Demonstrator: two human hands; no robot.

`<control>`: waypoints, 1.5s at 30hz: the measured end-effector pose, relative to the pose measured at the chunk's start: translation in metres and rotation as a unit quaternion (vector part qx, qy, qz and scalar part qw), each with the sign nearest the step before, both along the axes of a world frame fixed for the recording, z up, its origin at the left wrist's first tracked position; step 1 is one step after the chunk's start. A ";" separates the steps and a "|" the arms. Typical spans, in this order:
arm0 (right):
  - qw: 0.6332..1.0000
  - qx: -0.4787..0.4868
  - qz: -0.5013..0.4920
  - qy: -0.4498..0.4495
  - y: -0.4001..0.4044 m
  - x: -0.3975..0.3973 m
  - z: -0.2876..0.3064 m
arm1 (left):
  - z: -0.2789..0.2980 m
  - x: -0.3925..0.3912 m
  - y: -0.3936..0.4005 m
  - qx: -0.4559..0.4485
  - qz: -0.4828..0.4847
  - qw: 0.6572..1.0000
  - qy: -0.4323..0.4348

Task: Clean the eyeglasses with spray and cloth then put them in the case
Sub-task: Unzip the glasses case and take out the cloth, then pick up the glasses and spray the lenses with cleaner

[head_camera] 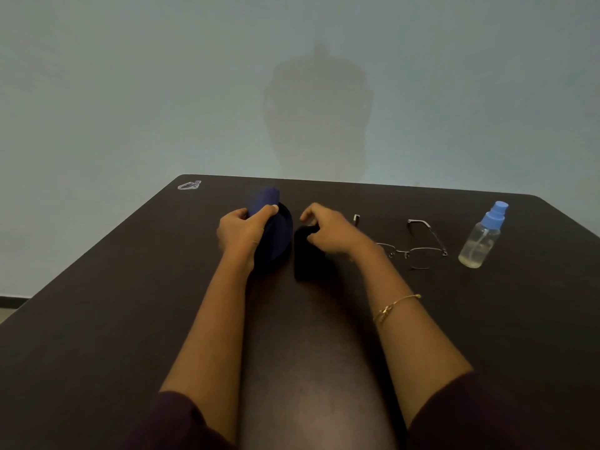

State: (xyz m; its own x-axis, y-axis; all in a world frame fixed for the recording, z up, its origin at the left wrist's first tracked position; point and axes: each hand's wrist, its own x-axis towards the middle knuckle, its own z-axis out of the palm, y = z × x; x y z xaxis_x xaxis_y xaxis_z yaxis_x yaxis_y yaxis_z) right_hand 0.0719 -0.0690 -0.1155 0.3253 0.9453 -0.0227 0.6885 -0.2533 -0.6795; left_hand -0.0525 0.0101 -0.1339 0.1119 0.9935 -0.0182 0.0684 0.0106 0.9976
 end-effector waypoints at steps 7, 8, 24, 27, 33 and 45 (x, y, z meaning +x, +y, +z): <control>0.960 0.087 -0.031 -0.264 0.009 -0.004 -0.016 | -0.005 -0.001 0.005 0.013 0.010 1.000 0.023; 0.960 0.120 -0.049 -0.247 0.008 -0.004 -0.010 | -0.005 -0.002 0.006 0.018 0.017 0.999 0.031; 0.946 -0.081 -0.264 -0.169 -0.106 0.084 0.012 | 0.005 0.083 -0.073 0.133 -0.157 0.937 0.283; 0.946 -0.066 -0.284 -0.142 -0.107 0.084 0.009 | -0.003 0.095 -0.080 0.028 -0.172 0.957 0.232; 0.946 -0.006 -0.307 -0.101 -0.108 0.089 0.006 | 0.002 0.098 -0.080 -0.089 -0.154 0.981 0.073; 0.767 0.326 -0.488 -0.259 -0.124 0.105 0.001 | 0.019 0.112 -0.081 -0.075 -0.110 0.987 -0.086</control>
